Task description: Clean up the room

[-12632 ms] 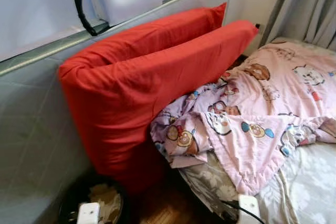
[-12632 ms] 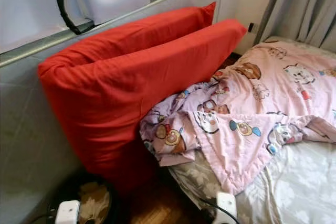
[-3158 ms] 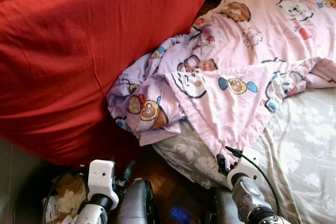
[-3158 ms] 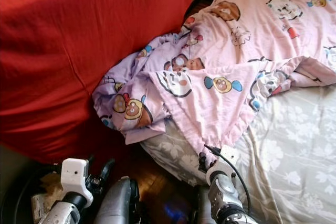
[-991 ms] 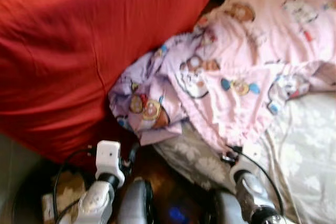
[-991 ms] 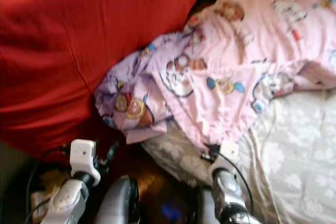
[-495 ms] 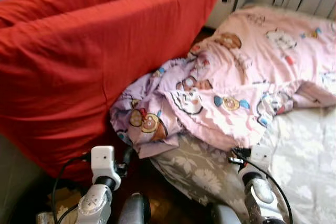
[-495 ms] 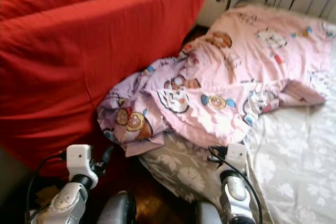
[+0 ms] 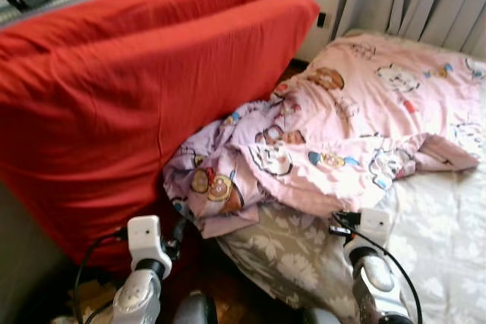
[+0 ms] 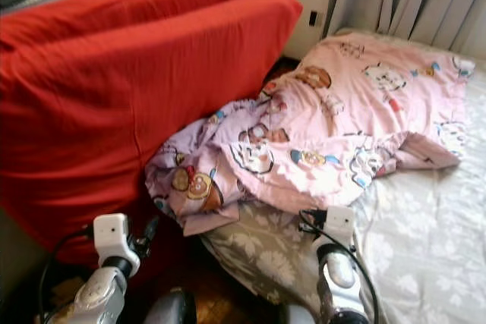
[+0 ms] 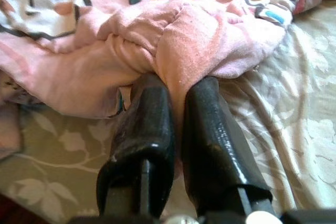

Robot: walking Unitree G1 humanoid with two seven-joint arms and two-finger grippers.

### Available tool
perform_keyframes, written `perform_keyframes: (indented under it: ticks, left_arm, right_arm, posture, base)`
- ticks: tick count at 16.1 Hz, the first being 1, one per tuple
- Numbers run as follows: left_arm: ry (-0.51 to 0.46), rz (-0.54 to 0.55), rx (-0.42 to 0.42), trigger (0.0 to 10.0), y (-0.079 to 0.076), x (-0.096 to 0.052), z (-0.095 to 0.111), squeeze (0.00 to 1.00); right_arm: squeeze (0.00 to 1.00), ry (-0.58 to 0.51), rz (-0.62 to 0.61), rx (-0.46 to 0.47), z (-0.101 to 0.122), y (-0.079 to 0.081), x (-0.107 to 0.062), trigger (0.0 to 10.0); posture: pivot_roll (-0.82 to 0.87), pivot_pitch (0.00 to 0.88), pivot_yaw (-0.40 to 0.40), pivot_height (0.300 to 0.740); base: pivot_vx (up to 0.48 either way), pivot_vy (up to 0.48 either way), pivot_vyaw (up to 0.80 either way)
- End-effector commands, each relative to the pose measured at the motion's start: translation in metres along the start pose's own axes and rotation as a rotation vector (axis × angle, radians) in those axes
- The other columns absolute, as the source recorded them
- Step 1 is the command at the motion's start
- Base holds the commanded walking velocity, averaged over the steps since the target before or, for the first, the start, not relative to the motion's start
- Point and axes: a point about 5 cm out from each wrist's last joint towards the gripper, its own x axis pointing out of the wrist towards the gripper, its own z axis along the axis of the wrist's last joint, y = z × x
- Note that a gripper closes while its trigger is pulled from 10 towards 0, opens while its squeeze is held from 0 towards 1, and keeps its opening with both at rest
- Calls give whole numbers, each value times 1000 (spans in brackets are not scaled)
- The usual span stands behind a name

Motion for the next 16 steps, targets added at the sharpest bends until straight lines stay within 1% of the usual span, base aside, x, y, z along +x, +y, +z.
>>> perform_keyframes:
  ticks: [1, 2, 4, 6, 9, 10, 11, 12, 13, 16]
  left_arm:
    - [2, 26, -14, 10000, 5, 0, -1, 0]
    - [31, 50, -30, 10000, 12, -1, -8, 0]
    - [73, 60, -37, 10000, 17, -2, -17, 0]
    - [111, 76, -32, 10000, 21, -3, -26, 0]
    - [207, 107, -22, 10000, 27, -7, -45, 0]
    - [207, 107, -22, 10000, 27, -7, -45, 0]
    - [288, 139, -10, 10000, 33, -14, -60, 0]
    - [308, 148, -7, 10000, 34, -17, -64, 0]
    - [368, 162, -1, 10000, 39, -24, -75, 0]
    - [453, 143, 29, 10000, 40, -33, -88, 0]
  right_arm:
    - [0, -3, 5, -6, 1, 2, 1, 10000]
    - [0, 0, 5, -2, -1, 3, -1, 10000]
    - [0, 4, 3, -3, -4, 2, -3, 10000]
    - [0, 12, -5, -6, -6, -2, -4, 10000]
    - [0, 11, -9, -11, -5, -5, -4, 10000]
    - [0, 11, -9, -11, -5, -5, -4, 10000]
    - [0, 4, -11, -12, -3, -5, -3, 10000]
    - [0, 4, -12, -13, -3, -5, -2, 10000]
    - [0, 12, -10, -11, -4, -4, -2, 10000]
    - [0, 12, 4, -2, -6, 0, -3, 10000]
  posture:
    - [37, 4, 0, 705]
    - [35, 0, 3, 720]
    - [32, 0, 6, 740]
    - [28, 0, 6, 740]
    - [24, 0, 2, 740]
    - [24, 0, 2, 740]
    - [28, 0, 2, 740]
    - [28, 0, 2, 740]
    - [24, 0, 0, 740]
    - [29, 0, 2, 740]
  base:
    - [0, 0, 0]
    - [0, 0, 0]
    - [0, 0, 0]
    - [0, 0, 0]
    - [0, 0, 0]
    - [0, 0, 0]
    - [0, 0, 0]
    - [0, 0, 0]
    - [0, 0, 0]
    - [0, 0, 0]
